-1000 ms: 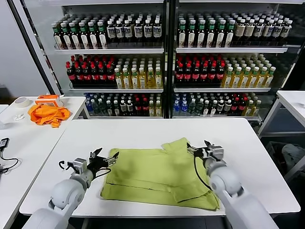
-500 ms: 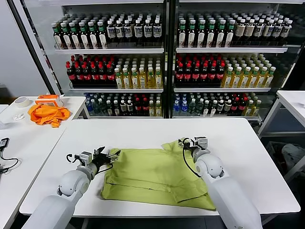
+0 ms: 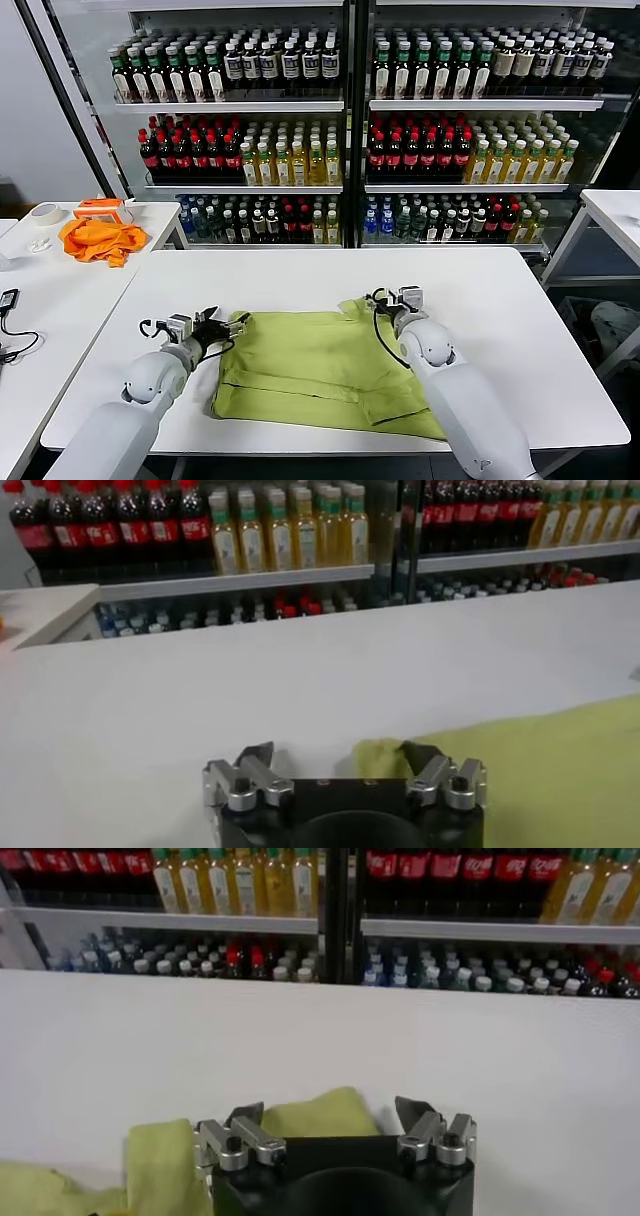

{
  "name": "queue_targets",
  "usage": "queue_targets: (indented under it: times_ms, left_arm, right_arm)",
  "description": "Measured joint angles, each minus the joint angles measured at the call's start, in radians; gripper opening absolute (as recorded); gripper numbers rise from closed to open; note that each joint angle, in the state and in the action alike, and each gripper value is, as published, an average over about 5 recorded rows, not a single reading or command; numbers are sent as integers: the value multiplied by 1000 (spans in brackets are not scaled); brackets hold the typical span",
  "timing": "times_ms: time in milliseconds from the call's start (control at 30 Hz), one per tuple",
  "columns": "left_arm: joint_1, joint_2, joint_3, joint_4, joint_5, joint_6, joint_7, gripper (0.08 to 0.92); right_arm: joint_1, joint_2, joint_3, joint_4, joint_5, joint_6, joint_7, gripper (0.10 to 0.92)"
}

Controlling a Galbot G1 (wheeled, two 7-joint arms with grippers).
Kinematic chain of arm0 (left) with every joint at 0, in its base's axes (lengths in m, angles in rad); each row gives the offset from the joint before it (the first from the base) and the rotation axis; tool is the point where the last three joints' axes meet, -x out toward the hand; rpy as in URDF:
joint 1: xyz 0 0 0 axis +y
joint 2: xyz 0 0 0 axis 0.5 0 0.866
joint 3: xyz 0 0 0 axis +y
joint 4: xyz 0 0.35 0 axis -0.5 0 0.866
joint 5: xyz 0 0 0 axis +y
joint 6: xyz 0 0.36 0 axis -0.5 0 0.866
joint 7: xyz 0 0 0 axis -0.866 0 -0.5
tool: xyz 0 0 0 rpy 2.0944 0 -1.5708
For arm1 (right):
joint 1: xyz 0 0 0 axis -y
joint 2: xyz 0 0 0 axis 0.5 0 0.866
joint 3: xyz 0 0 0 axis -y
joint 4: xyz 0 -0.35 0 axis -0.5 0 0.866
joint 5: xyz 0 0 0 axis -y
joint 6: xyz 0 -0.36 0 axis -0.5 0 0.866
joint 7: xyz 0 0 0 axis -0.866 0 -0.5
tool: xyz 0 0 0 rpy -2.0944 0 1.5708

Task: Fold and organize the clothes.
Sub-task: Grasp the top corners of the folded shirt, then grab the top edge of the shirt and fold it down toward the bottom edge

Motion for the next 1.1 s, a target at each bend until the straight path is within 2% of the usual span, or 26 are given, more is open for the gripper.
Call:
queue_targets:
  times_ms: [600, 700, 1100]
  left_arm:
    - [14, -25, -5, 5, 5, -28, 21, 170]
    - [17, -22, -11, 0, 0, -33, 21, 104]
    - [81, 26, -46, -101, -41, -52, 13, 84]
  right_arm:
    - [-15, -2, 8, -3, -4, 19, -14, 179]
    - [-24, -12, 10, 20, 4, 24, -12, 117]
    - [-114, -86, 44, 237, 34, 7, 12, 105]
